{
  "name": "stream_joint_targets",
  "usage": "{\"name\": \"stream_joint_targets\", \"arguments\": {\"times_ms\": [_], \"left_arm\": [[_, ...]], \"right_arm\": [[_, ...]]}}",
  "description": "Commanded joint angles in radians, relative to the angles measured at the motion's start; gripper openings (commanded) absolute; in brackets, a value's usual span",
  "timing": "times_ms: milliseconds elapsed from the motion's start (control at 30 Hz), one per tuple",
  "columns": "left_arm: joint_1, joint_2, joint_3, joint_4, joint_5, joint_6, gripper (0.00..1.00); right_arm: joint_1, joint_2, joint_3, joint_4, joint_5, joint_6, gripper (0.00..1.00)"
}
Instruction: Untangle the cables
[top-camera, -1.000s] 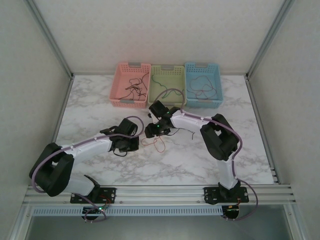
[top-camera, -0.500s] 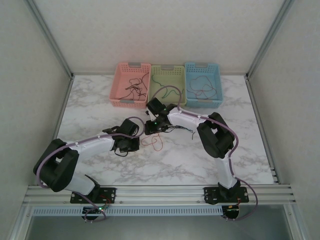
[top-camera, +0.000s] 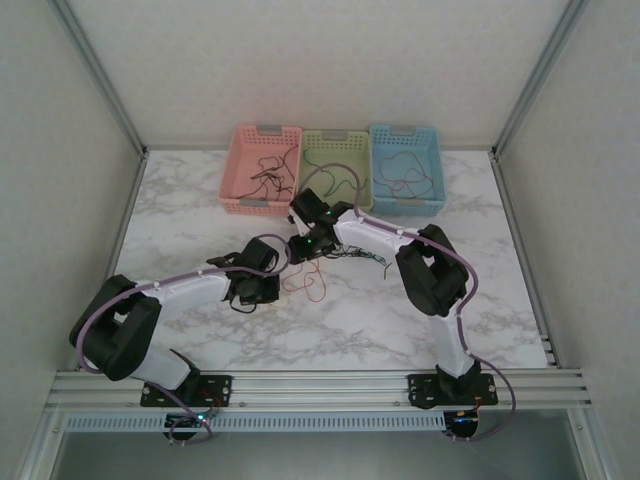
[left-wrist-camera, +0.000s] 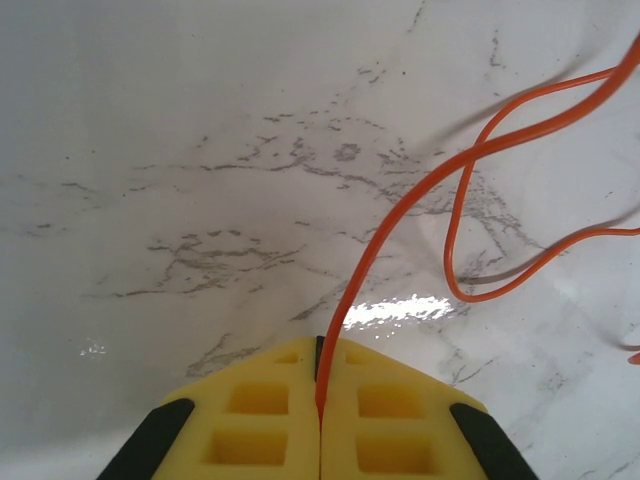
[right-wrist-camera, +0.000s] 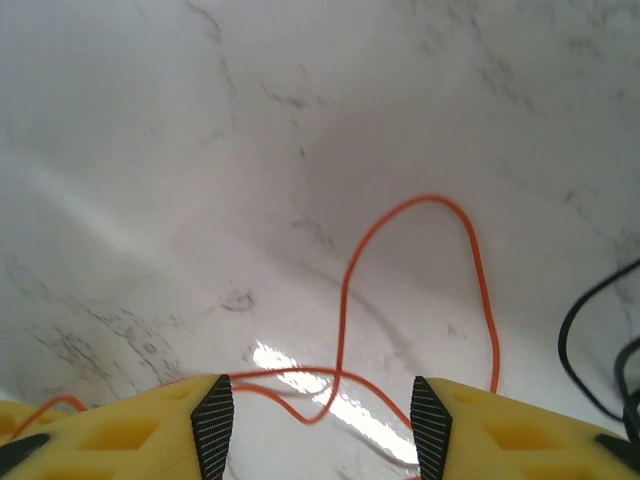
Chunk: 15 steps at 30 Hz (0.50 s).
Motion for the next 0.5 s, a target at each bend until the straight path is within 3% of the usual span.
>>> {"name": "stream_joint_targets", "arguments": {"times_ms": [0, 333, 467], "left_arm": [[-0.006, 0.004, -0.010, 0.004, -0.014, 0.001, 0.00], [-0.007, 0.005, -0.010, 0.004, -0.016, 0.004, 0.00], [-0.006, 0.007, -0.009, 0.004, -0.017, 0.005, 0.00]], "right_arm": [[-0.001, 0.055, 0.043, -0.029, -0.011, -0.034, 0.54], [-0.001, 0.081, 0.002, -0.015, -0.042, -0.040, 0.49], [0.000, 0.091, -0.007, -0.017, -0.068, -0.038, 0.43]]}}
